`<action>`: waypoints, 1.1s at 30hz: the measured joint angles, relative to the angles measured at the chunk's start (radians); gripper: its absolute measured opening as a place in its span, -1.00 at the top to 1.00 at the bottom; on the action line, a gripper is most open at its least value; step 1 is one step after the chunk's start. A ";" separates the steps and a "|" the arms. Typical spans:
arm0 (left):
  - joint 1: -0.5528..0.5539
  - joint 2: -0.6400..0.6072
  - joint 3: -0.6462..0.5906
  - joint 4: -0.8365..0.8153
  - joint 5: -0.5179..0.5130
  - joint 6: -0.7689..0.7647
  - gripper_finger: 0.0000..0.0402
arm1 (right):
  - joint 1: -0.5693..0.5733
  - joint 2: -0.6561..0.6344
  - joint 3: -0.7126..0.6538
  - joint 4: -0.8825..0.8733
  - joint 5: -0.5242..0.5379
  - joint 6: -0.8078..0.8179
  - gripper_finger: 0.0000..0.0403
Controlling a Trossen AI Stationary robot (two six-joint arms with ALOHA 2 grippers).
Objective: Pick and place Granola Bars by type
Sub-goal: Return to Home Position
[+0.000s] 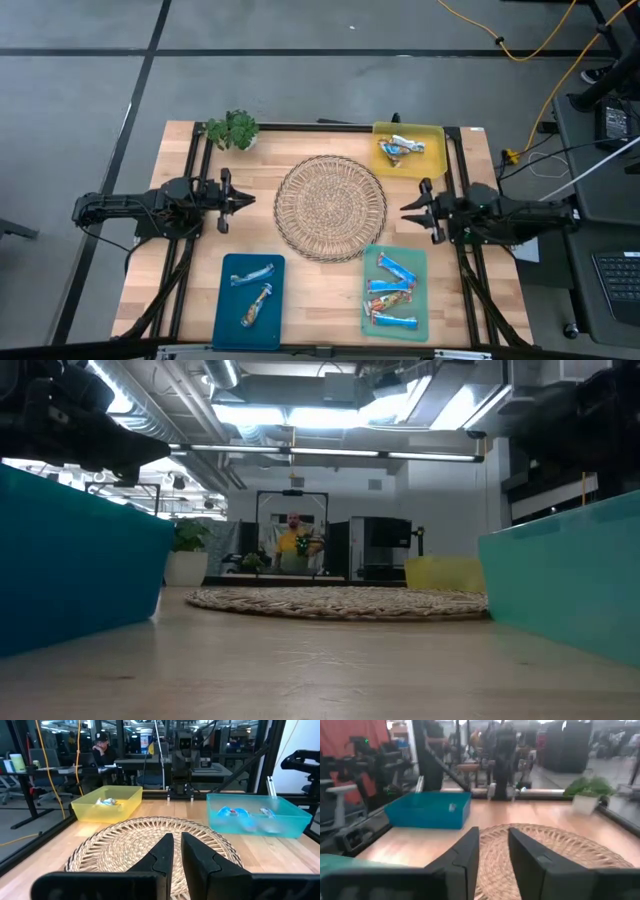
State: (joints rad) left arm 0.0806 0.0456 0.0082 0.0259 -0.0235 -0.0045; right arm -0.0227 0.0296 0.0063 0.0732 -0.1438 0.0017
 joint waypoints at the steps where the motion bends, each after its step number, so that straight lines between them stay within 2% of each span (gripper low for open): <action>1: 0.000 0.000 0.000 0.002 -0.003 0.000 0.84 | 0.000 0.001 0.000 -0.033 -0.002 0.018 0.48; 5: 0.000 0.000 0.000 0.001 -0.008 0.000 0.84 | 0.000 0.035 0.000 -0.032 0.007 0.063 0.48; 9: 0.000 0.000 0.000 0.001 -0.009 0.000 0.84 | 0.000 0.059 0.000 -0.031 0.012 0.016 0.48; 33: 0.000 0.000 0.000 0.001 -0.009 0.000 0.84 | 0.000 0.062 0.000 -0.031 0.012 0.016 0.48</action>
State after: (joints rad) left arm 0.0803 0.0456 0.0082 0.0265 -0.0330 -0.0044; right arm -0.0227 0.0917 0.0063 0.0425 -0.1318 0.0177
